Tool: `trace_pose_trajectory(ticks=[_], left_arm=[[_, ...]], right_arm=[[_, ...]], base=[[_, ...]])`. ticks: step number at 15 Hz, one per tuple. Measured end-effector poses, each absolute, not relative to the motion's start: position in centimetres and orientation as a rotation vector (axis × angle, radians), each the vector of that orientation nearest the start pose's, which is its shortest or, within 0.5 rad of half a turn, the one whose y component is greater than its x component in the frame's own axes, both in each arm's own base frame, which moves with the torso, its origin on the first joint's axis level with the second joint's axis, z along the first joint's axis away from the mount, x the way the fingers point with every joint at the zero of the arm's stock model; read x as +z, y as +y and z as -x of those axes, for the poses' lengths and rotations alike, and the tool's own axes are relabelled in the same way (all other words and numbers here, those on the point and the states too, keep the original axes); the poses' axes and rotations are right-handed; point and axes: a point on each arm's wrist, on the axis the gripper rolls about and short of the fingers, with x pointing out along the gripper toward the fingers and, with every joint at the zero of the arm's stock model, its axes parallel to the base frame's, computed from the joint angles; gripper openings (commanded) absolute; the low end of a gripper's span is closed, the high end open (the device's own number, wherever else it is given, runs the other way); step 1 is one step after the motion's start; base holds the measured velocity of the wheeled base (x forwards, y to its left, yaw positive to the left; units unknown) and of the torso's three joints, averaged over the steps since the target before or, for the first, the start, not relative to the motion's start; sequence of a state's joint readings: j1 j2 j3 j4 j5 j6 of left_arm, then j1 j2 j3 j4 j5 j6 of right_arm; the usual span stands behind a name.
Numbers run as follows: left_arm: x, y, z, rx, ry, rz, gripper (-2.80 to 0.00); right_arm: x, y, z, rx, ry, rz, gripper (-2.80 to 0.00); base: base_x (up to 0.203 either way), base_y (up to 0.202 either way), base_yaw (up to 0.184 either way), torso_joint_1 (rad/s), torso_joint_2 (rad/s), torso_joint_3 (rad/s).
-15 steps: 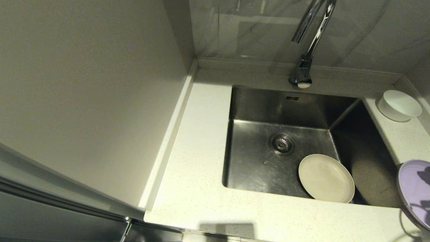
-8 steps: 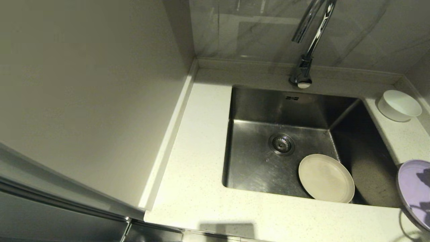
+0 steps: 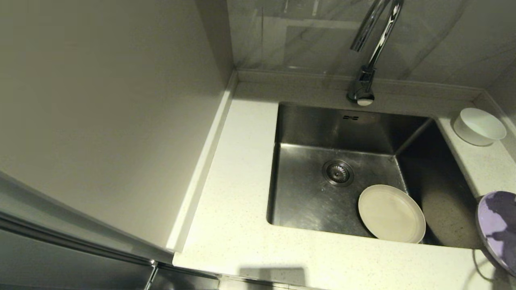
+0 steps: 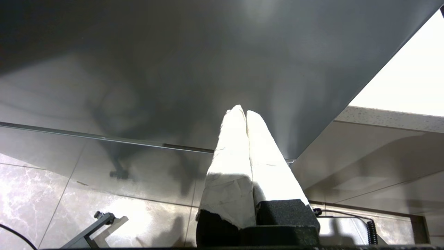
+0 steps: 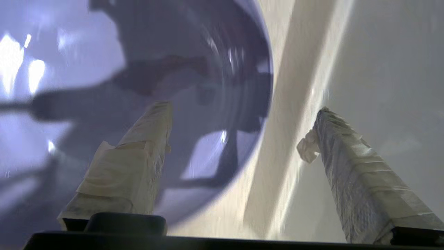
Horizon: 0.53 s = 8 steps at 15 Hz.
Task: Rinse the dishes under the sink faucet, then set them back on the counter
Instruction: Put a plate back to the table from the sink
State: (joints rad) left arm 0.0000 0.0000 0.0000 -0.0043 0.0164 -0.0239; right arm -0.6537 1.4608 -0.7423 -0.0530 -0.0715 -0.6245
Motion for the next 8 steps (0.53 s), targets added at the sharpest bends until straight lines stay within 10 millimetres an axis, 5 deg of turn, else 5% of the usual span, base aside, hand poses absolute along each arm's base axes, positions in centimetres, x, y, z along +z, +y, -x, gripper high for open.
trace_pose_trajectory(ticks=[8], left_arm=[[7.6, 0.0, 2.3, 0.016, -0.004, 0.024, -2.8]], right_arm=[[17.9, -17.7, -24.1, -0.43, 0.784, 0.388, 0.0]], base=[[0.0, 0.0, 0.0, 0.0, 0.0, 0.0]])
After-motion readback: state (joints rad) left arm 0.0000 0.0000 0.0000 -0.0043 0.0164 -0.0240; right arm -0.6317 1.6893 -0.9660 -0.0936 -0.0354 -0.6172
